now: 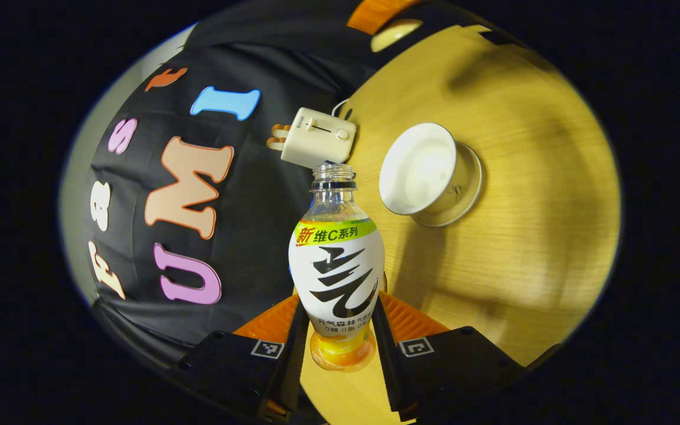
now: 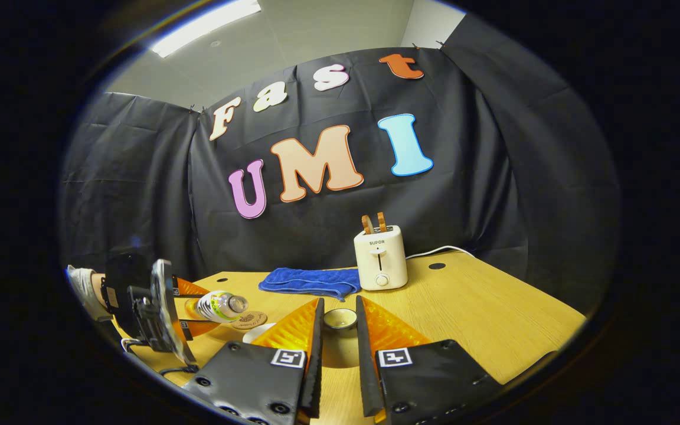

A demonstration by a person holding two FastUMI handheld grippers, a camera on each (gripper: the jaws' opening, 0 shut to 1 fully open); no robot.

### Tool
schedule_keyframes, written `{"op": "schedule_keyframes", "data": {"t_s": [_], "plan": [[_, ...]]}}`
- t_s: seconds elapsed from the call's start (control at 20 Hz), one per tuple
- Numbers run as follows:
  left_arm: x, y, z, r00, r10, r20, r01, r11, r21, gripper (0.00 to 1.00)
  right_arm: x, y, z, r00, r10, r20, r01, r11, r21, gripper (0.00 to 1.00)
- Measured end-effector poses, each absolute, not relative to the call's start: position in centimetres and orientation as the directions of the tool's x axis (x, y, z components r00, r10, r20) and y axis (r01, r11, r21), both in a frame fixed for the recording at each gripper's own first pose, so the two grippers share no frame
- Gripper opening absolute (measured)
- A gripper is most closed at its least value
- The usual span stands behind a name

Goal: Open the teacup lid with one hand, grasp the water bottle and pour water into the teacup with the other hand; after pouring, place the water bottle on the coaster and then close the teacup lid.

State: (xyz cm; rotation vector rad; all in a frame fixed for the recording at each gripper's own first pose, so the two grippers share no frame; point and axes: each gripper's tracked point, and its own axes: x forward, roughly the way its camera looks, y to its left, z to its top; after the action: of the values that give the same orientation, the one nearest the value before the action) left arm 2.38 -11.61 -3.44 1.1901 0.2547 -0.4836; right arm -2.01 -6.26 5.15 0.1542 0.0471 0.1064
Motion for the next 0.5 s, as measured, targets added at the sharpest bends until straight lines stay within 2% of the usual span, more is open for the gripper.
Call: {"op": "schedule_keyframes", "data": {"t_s": [0.05, 0.1, 0.25, 0.45, 0.5], "plan": [[2.6, -11.9, -3.3, 0.868, -0.238, -0.436, 0.495, 0.338, 0.801, 0.53, -2.0, -6.1, 5.2, 0.993, 0.111, -0.039, -0.103, 0.983, 0.153, 0.33], [2.8, -11.9, -3.1, 0.870, -0.245, -0.428, 0.492, 0.390, 0.778, 0.58, -1.9, -6.0, 5.2, 0.993, 0.111, -0.039, -0.104, 0.983, 0.150, 0.33], [3.0, -11.8, -2.4, 0.877, -0.259, -0.403, 0.479, 0.525, 0.704, 0.55, -1.9, -6.0, 5.2, 0.993, 0.112, -0.037, -0.105, 0.983, 0.150, 0.33], [3.6, -12.1, -0.8, 0.892, -0.299, -0.339, 0.446, 0.707, 0.549, 0.55, -1.9, -5.7, 5.0, 0.992, 0.120, -0.045, -0.111, 0.980, 0.163, 0.31], [3.9, -12.3, -0.4, 0.896, -0.305, -0.323, 0.435, 0.745, 0.505, 0.58, -1.9, -5.6, 4.9, 0.992, 0.121, -0.044, -0.112, 0.980, 0.162, 0.28]]}}
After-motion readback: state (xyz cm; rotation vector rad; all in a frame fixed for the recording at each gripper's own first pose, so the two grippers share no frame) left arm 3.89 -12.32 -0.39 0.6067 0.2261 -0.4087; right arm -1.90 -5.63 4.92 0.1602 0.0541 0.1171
